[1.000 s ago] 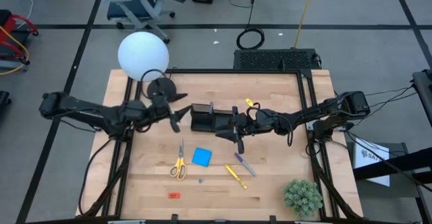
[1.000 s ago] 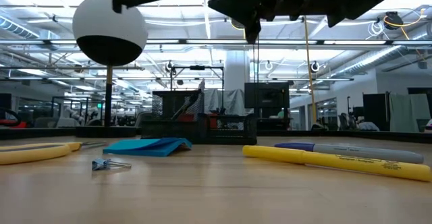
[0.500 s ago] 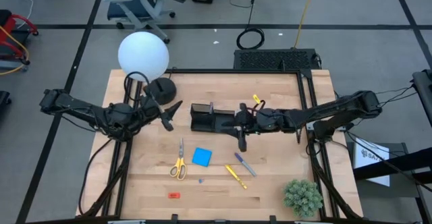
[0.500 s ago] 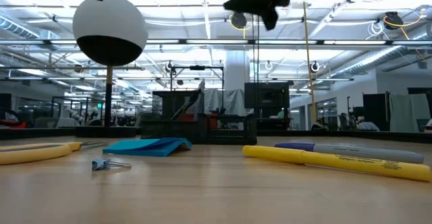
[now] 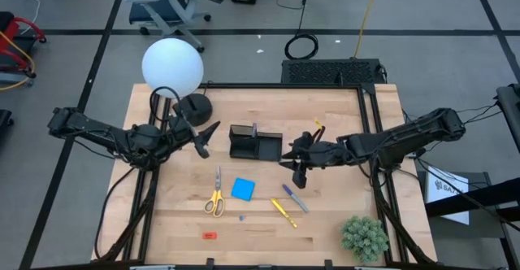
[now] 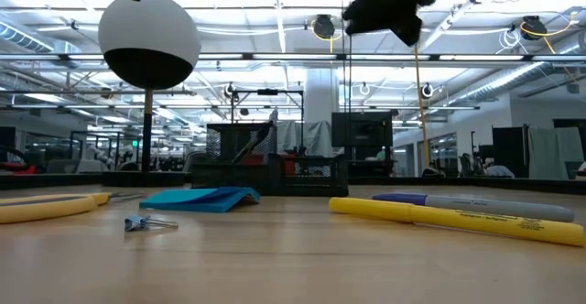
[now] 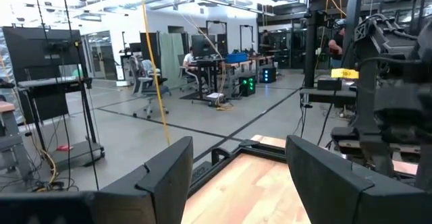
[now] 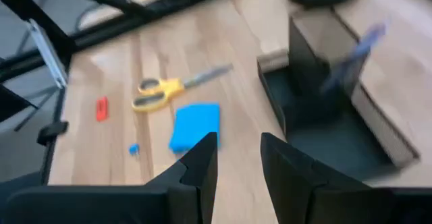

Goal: Pick and place office supplies into organizer
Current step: Put the blue pen into the black mesh desk organizer

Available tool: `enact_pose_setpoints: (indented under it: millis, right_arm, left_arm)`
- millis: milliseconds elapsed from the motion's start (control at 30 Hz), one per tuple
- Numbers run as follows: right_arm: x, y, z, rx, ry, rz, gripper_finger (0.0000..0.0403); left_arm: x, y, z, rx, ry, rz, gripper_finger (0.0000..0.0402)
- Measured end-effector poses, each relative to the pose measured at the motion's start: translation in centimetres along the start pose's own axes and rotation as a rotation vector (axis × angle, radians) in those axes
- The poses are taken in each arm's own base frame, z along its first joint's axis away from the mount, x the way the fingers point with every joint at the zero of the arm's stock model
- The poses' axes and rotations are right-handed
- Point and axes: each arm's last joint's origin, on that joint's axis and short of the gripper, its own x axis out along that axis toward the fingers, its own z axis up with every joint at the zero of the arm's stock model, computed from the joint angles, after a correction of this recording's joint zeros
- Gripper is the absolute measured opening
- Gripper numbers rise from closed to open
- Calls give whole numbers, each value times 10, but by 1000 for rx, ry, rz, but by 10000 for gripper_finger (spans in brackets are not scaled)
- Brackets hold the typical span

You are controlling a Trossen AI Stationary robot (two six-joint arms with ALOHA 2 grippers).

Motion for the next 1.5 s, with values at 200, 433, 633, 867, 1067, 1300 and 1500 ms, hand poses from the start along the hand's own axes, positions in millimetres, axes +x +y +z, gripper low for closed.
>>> enact_pose_setpoints:
  millis: [200,433,633,867,1067,1300,1500]
  right_arm:
    - [0,-11,-10,87,116,-91,105]
    - [-2,-20,-21,186,227,-185,105]
    - [-5,-22,-27,211,283,-227,105]
    - [10,-22,-37,198,368,-256,105]
    - [17,-17,-31,235,493,-356,105]
    - [26,-1,-17,247,520,-381,105]
    - [39,13,-23,194,581,-403,105]
  left_arm:
    - [0,0,0,0,0,0,244]
    - [0,0,0,-1,0,0,244]
    - [0,0,0,-1,0,0,244]
    - [0,0,0,-1,-1,0,244]
    - [0,0,0,0,0,-1,244]
    - [0,0,0,0,0,-1,244]
    - [0,0,0,-1,0,-1,244]
